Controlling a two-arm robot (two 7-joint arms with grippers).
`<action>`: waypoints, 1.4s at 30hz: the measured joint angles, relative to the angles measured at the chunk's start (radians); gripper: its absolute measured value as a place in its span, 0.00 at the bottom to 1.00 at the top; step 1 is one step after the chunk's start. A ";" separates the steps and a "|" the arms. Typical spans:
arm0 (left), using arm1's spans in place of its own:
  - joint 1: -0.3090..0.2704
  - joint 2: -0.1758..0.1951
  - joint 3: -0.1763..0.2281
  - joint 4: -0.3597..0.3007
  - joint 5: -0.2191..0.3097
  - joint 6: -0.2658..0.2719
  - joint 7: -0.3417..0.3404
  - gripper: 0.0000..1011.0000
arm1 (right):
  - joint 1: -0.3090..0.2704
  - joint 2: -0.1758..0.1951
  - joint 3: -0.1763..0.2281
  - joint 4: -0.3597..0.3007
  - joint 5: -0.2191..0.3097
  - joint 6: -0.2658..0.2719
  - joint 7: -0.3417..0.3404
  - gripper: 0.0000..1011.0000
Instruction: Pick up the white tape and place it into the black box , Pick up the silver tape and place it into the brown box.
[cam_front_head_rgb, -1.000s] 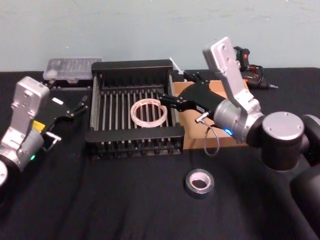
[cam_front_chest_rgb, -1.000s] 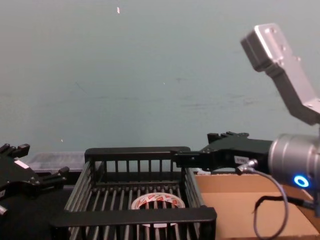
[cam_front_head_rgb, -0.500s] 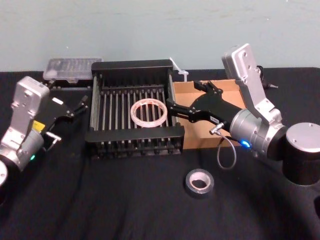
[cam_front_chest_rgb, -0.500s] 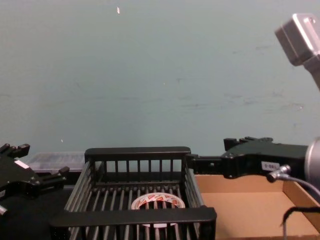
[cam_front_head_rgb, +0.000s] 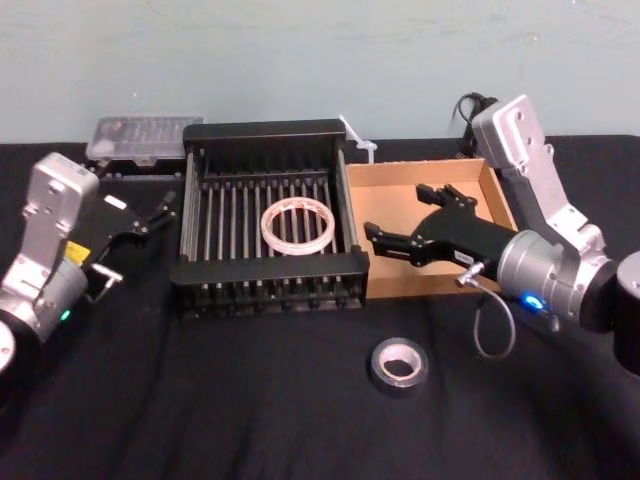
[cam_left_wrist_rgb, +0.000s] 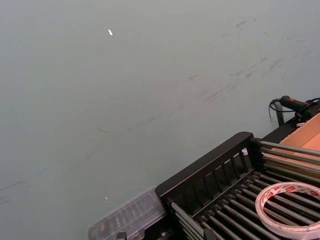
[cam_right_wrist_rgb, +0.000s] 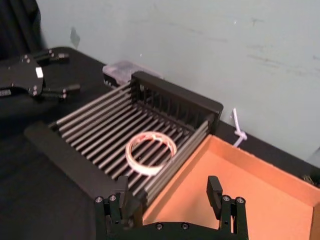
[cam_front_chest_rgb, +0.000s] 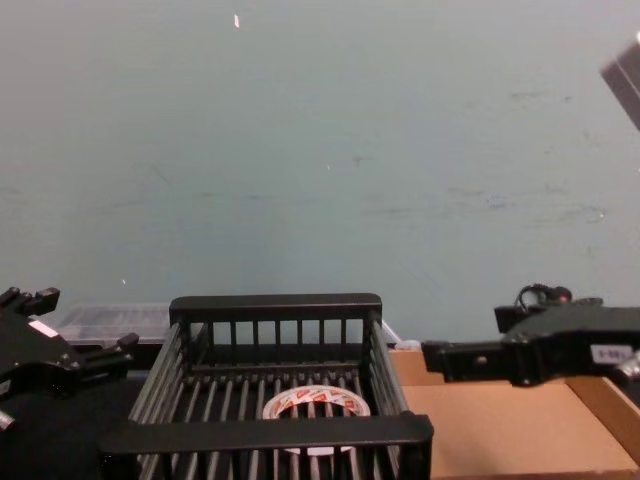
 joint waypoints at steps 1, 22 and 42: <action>0.000 0.000 0.000 0.000 0.000 0.000 0.000 0.99 | -0.001 0.005 0.000 -0.004 0.001 0.007 0.002 0.99; 0.000 0.000 0.000 0.000 0.000 0.000 0.000 0.99 | -0.024 0.092 -0.034 -0.068 0.029 0.166 0.024 0.99; 0.000 0.000 0.000 0.000 0.000 0.000 0.000 0.99 | -0.055 0.136 -0.052 -0.105 0.042 0.257 0.033 0.99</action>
